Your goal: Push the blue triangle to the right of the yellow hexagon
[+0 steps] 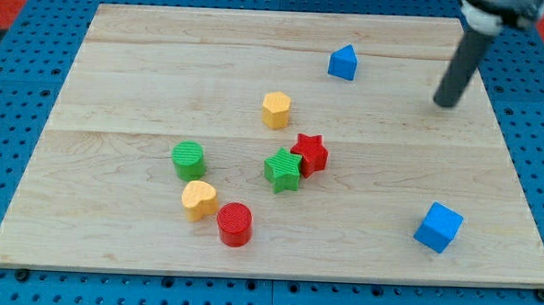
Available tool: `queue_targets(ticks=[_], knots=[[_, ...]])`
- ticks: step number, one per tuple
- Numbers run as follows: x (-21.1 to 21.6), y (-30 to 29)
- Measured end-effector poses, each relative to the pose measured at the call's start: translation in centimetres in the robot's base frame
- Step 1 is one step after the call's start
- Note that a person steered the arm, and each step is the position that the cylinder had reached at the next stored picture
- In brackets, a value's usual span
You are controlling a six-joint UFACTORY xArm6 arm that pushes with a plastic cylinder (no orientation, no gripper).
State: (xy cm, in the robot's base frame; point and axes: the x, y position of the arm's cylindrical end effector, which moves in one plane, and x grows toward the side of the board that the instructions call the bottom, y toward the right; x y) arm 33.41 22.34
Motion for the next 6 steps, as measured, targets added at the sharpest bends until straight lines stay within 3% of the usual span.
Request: queue_targets(ticks=[1, 2, 3, 4, 6], knots=[[-7.7, 0.0], [-10.0, -3.1], [-9.0, -7.8], [-5.4, -9.8], [-4.7, -9.7]])
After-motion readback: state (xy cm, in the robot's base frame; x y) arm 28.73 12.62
